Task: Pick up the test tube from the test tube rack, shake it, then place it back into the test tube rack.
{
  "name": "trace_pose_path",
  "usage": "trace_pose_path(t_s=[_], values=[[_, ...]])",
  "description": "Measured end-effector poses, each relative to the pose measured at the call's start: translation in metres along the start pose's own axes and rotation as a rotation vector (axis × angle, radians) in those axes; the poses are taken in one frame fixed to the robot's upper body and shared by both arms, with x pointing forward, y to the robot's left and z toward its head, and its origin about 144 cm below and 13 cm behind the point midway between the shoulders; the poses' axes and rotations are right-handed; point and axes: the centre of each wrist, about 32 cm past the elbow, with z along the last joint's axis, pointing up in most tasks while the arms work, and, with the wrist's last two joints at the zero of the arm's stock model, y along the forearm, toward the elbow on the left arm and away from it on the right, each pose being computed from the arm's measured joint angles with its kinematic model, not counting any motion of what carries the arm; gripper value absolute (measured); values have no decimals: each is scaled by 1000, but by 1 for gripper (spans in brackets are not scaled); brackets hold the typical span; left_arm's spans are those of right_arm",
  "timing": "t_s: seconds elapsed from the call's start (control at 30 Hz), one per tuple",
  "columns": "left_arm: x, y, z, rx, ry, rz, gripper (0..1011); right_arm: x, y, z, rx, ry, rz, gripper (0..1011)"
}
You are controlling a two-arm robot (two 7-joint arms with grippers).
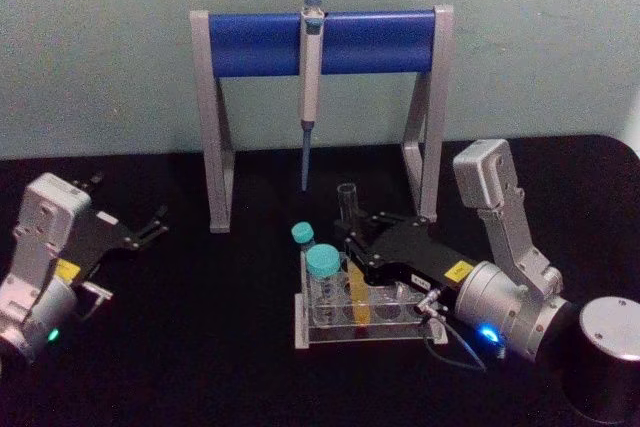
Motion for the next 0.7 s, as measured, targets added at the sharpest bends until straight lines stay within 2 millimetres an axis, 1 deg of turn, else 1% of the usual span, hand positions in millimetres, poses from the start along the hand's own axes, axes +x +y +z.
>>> trace_pose_path(t_s=[0.27, 0.7], values=[[0, 0, 0, 0, 0, 0, 1001, -2, -3, -5, 73, -41, -7, 228], [0, 0, 0, 0, 0, 0, 1001, -9, -11, -12, 98, -11, -5, 229]])
